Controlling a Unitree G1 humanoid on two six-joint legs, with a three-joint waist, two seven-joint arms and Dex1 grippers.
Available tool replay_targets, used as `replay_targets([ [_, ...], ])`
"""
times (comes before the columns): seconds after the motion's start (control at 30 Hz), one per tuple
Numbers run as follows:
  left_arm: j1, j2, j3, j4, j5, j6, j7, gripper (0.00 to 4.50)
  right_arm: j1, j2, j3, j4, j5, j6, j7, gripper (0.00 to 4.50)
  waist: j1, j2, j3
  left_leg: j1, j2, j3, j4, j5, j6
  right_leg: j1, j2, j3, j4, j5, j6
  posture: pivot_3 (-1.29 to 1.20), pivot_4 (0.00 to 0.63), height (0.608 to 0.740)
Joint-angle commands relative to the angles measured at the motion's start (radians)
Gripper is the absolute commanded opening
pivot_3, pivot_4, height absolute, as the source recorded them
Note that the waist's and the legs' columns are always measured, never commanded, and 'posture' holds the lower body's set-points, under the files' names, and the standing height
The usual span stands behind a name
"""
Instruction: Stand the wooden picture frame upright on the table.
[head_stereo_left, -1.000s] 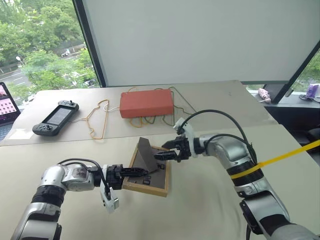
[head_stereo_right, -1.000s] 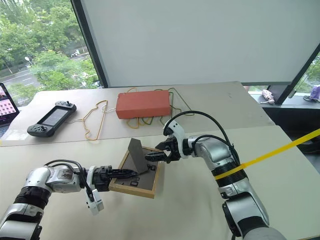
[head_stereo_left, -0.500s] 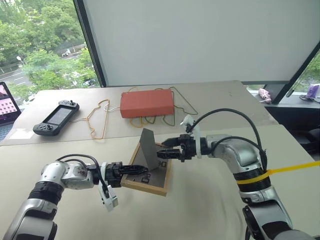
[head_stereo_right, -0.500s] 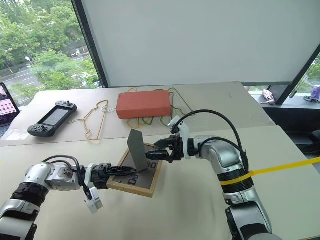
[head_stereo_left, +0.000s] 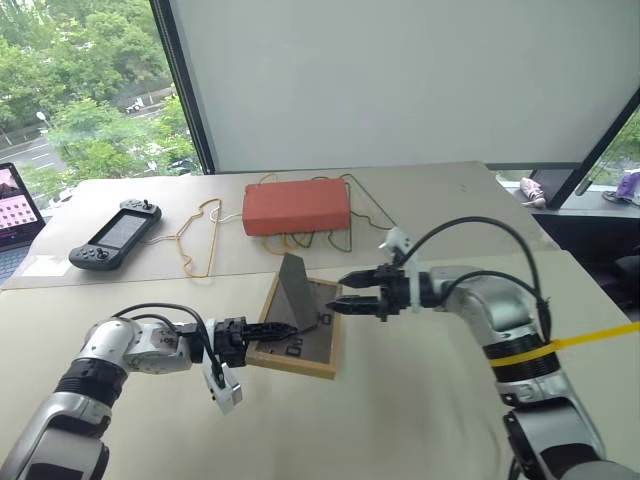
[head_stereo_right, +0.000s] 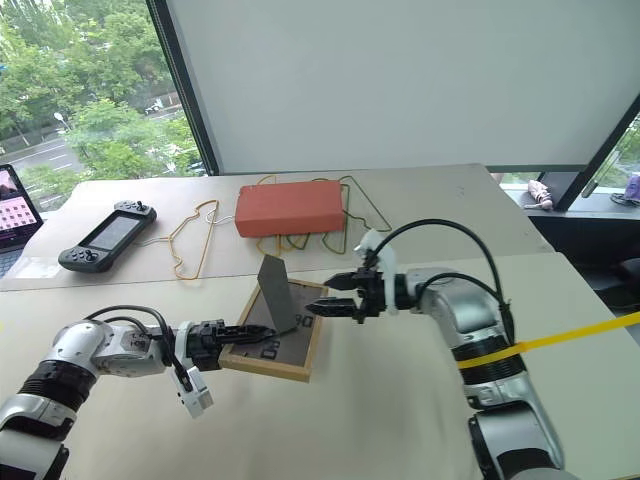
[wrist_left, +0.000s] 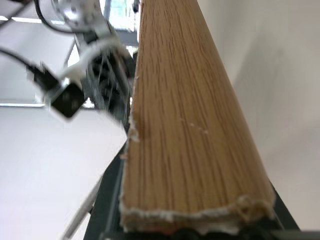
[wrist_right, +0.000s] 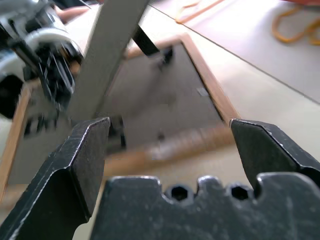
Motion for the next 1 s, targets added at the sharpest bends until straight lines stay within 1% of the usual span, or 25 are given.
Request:
replay_targets([
  [0.03,-0.01,0.013,-0.003,-0.032,-0.027,0.015,0.034,1.09,0.028,-0.052,-0.029,-0.035,-0.044,-0.126,0.006,4.45,0.0,0.0,0.0,0.0,0.0,0.0,0.0,0.0,0.0,0.0,0.0,0.0,0.0,0.0,0.0,0.0,0.15,0.74],
  [0.07,-0.009,0.015,-0.006,-0.034,-0.029,0.017,0.036,1.09,0.041,-0.062,-0.024,-0.042,-0.066,-0.166,0.001,4.45,-0.001,0.0,0.0,0.0,0.0,0.0,0.0,0.0,0.0,0.0,0.0,0.0,0.0,0.0,0.0,0.0,0.15,0.74],
  [0.13,-0.008,0.02,-0.008,-0.038,-0.034,0.02,0.038,1.09,0.104,-0.095,-0.009,-0.127,-0.117,-0.302,0.015,4.45,-0.002,0.0,0.0,0.0,0.001,0.0,0.0,0.0,0.0,0.0,0.0,0.0,0.0,0.0,0.0,0.0,0.15,0.74],
  [0.17,-0.007,0.023,-0.01,-0.039,-0.036,0.021,0.039,1.09,0.126,-0.103,-0.006,-0.16,-0.125,-0.337,0.022,4.45,0.0,0.0,0.0,0.0,0.0,0.001,0.0,0.0,0.0,0.0,0.0,0.0,0.0,0.0,0.0,0.0,0.15,0.74],
  [0.23,-0.01,0.029,-0.012,-0.037,-0.043,0.023,0.04,1.09,0.219,-0.166,0.042,-0.248,-0.267,-0.597,0.017,4.45,-0.001,0.0,0.0,0.0,0.001,0.001,0.0,0.0,0.0,0.0,0.0,0.0,0.0,0.0,0.0,0.0,0.15,0.74],
  [0.27,-0.012,0.031,-0.013,-0.035,-0.046,0.025,0.041,1.09,0.252,-0.191,0.06,-0.268,-0.323,-0.698,0.014,4.45,0.0,0.0,0.0,-0.001,0.001,0.001,0.0,0.0,0.0,-0.001,0.0,0.0,-0.001,0.0,0.0,0.0,0.15,0.74],
  [0.3,-0.013,0.035,-0.014,-0.034,-0.047,0.025,0.043,1.09,0.282,-0.217,0.078,-0.27,-0.411,-0.849,-0.022,4.45,0.0,0.0,0.0,-0.001,0.001,0.001,0.0,0.0,0.0,0.0,0.0,0.0,0.0,0.0,0.0,0.0,0.15,0.74],
  [0.37,-0.013,0.039,-0.016,-0.032,-0.048,0.026,0.046,1.09,0.313,-0.229,0.086,-0.25,-0.509,-1.034,-0.095,4.45,0.0,0.0,0.0,-0.001,0.0,0.002,0.001,0.0,0.0,0.0,0.0,0.001,-0.001,0.0,0.001,0.0,0.15,0.74],
  [0.43,-0.015,0.04,-0.019,-0.029,-0.047,0.028,0.05,1.09,0.327,-0.198,0.083,-0.209,-0.638,-1.231,-0.254,4.45,-0.002,-0.001,0.0,0.0,0.0,0.002,0.002,0.0,0.0,0.0,0.0,0.001,-0.002,0.0,0.001,0.0,0.15,0.74],
  [0.5,-0.018,0.038,-0.023,-0.026,-0.047,0.03,0.052,1.09,0.326,-0.173,0.094,-0.165,-0.783,-1.364,-0.402,4.45,-0.002,-0.001,0.001,0.002,0.001,0.004,0.003,0.0,0.0,0.0,0.0,0.001,-0.003,0.0,0.001,0.0,0.15,0.74],
  [0.6,-0.025,0.031,-0.028,-0.021,-0.05,0.034,0.055,1.09,0.309,-0.122,0.11,-0.126,-0.909,-1.482,-0.546,4.45,0.001,-0.001,0.001,0.003,0.001,0.004,0.003,0.001,0.002,0.001,0.0,0.001,-0.001,0.001,0.001,0.0,0.15,0.74],
  [0.7,-0.031,0.031,-0.033,-0.017,-0.049,0.034,0.059,1.09,0.285,-0.079,0.133,-0.12,-0.999,-1.553,-0.638,4.45,0.0,-0.001,0.001,0.004,0.0,0.004,0.002,0.002,0.003,0.001,0.0,0.002,0.0,0.001,0.001,0.0,0.15,0.74],
  [0.87,-0.05,0.033,-0.045,-0.003,-0.049,0.036,0.067,1.09,0.247,-0.032,0.184,-0.102,-1.094,-1.626,-0.729,4.45,0.0,-0.001,0.0,0.005,0.0,0.004,0.003,0.002,0.003,0.002,0.0,0.002,0.002,0.001,0.001,0.0,0.15,0.74],
  [1.0,-0.055,0.033,-0.053,0.004,-0.051,0.041,0.071,1.09,0.223,-0.01,0.188,-0.095,-1.127,-1.632,-0.781,4.45,-0.001,-0.001,0.0,0.005,-0.001,0.004,0.003,0.002,0.003,0.002,0.0,0.002,0.002,0.001,0.001,0.0,0.15,0.74],
])
